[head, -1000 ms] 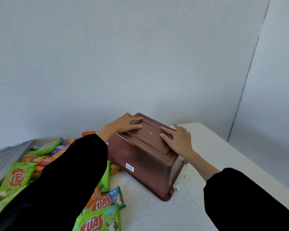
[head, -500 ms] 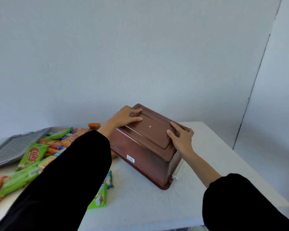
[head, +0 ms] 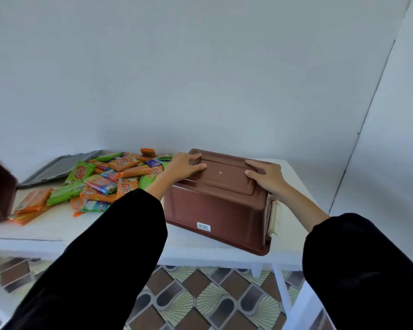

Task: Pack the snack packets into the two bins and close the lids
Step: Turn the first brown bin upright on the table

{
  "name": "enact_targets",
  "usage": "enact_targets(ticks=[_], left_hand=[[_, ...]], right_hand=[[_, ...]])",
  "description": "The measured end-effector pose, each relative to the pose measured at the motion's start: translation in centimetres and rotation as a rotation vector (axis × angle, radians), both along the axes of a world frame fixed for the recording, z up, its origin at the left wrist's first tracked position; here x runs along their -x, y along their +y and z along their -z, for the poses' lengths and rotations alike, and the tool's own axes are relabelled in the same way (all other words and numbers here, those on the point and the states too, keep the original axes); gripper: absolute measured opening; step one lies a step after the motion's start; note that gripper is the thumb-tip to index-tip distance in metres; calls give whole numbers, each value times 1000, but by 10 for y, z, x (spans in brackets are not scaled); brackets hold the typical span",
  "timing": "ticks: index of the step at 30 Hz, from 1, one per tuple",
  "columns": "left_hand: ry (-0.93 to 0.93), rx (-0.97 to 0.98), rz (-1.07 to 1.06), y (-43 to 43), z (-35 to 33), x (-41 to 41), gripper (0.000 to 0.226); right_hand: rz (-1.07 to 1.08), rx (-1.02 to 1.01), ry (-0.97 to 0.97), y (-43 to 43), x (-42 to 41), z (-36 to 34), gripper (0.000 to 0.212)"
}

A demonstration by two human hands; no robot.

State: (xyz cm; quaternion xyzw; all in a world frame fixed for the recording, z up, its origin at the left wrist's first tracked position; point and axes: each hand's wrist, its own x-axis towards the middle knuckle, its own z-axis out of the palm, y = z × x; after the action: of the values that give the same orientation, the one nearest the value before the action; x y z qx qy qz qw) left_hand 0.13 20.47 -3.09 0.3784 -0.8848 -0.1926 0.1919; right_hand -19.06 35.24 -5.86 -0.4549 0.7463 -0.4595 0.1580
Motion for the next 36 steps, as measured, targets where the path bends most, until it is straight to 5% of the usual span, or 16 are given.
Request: enact_targets(ticks=[13, 19, 22, 30, 36], left_hand=[[17, -196, -137, 23, 26, -10, 59], [-56, -194, -127, 16, 33, -6, 55], [96, -157, -103, 16, 38, -10, 34], [479, 29, 8, 59, 72, -50, 33], [497, 163, 61, 77, 114, -67, 50]], right_hand=[[-166, -122, -68, -7, 13, 8, 38], [-8, -30, -41, -10, 15, 26, 34], [59, -48, 98, -9, 11, 26, 33], [13, 191, 231, 51, -23, 47, 31], [-19, 275, 362, 75, -40, 89, 65]])
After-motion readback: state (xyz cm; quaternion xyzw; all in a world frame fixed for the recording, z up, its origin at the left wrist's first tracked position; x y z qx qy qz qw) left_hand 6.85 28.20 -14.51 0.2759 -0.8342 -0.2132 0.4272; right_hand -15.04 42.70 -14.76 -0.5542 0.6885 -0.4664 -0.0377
